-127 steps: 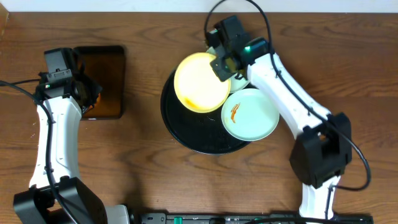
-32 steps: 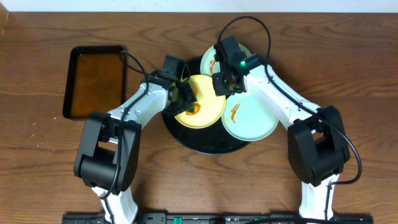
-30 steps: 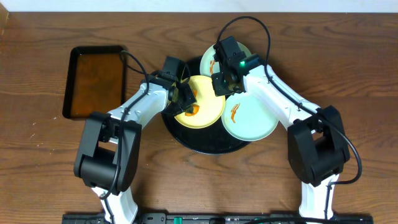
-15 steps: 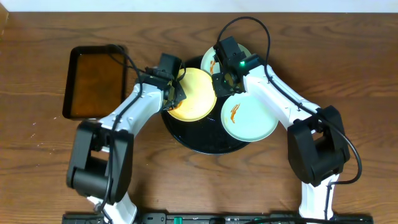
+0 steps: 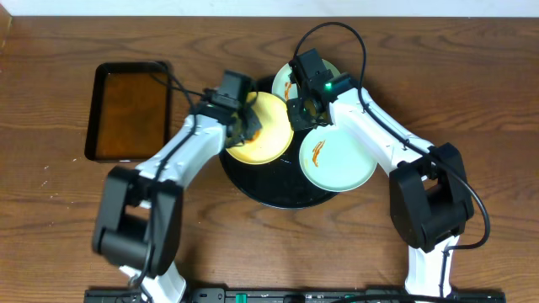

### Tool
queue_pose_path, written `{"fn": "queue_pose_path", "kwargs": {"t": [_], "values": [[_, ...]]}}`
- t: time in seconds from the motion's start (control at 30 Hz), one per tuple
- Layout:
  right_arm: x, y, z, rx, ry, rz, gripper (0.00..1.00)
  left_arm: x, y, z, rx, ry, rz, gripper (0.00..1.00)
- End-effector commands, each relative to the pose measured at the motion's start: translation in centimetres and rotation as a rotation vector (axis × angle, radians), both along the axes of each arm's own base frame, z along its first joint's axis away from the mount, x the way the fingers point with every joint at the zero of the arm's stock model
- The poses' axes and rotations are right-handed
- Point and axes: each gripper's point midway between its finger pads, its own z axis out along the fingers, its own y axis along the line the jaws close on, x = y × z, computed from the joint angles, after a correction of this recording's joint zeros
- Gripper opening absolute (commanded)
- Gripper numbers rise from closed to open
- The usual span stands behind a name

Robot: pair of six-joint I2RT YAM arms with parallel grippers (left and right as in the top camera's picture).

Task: Clean dirty plates on tray and stack at the side
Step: 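Scrub the yellow plate with the left-held sponge while the right gripper holds the plates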

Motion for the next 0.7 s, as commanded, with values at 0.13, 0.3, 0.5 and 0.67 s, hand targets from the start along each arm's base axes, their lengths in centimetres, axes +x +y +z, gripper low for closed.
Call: {"fn": "queue_pose_path", "kwargs": {"t": [0.13,0.3,0.5,0.67], "values": [[-0.2,0.4,-0.2,0.006,0.01,-0.006,0.01,-1.2,-1.3,-3.0,-0.022,0.091,0.012,0.07],[-0.2,0.4,-0.2,0.007,0.008,-0.006,0.01,-1.5,0.2,-3.0,0.063,0.091,-0.003,0.07],[-0.2,0.4,-0.2,0.006,0.006,0.001,0.01,-1.7,3.4,-1.9,0.231,0.066,0.039,0.07],[-0.1,0.4,-0.2,0.007,0.003,0.001,0.01,-1.5,5.3,-0.4,0.333,0.023,0.067,0.07]]}}
